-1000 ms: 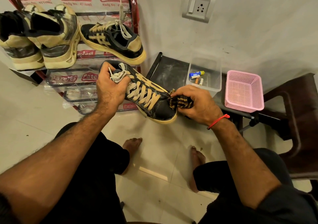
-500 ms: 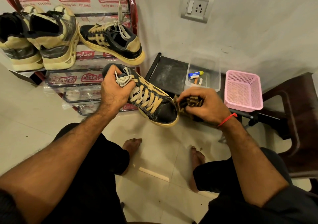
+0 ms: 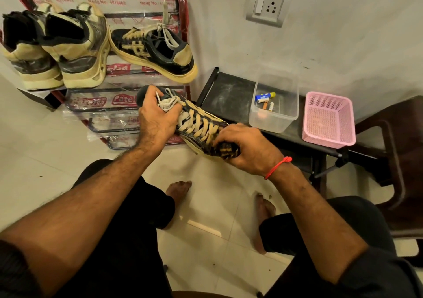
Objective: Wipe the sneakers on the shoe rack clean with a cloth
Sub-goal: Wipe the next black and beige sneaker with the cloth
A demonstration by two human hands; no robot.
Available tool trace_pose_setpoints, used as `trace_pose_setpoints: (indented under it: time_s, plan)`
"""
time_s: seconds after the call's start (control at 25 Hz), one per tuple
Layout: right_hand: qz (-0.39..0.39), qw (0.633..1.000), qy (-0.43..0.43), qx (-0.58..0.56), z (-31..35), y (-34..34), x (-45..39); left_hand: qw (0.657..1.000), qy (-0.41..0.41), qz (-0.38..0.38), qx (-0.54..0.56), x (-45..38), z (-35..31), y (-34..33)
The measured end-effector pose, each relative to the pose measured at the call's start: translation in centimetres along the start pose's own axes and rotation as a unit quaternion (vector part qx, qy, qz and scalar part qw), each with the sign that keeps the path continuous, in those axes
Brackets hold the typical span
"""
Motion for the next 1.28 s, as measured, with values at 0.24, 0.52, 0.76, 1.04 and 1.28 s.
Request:
trace_pose_setpoints:
  time_s: [0.24,0.52,0.76,1.04,1.28]
  plan:
    - [-0.062,0.998,-0.027,0.002,-1.5,2.0,-0.6,0.998,0.019,0.058,0.018,-0.3,0.0,-0.8]
    - [0.045,0.998,0.025,-0.025,1.4,-1.1,0.7,0.999,0.03,0.018,0.0,-0.2,-0.7,-0.2]
    - [-0.249,0.957,-0.149,-0.018,-6.9,6.2,0.0,0.992,0.09,0.048,0.074,0.3,-0.3,-0.7]
    - [-0.394,0.905,-0.132,-0.091,-3.9,8.3,2.5,0.919,0.303,0.07,0.244,2.7,1.9,-3.5]
    - [-0.252,0.92,-0.222,-0.2,-4.0,-0.2,0.7,0.951,0.274,0.059,0.128,1.8,3.7,-2.3]
Point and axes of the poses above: each hand's wrist, its own x-axis away from the middle knuckle, its own y-axis out of the back of the hand, z = x × y, the point moved 8 cm from there along -x, towards the middle knuckle, and after that the axes turned 14 degrees about -y, right-handed, at the moved point
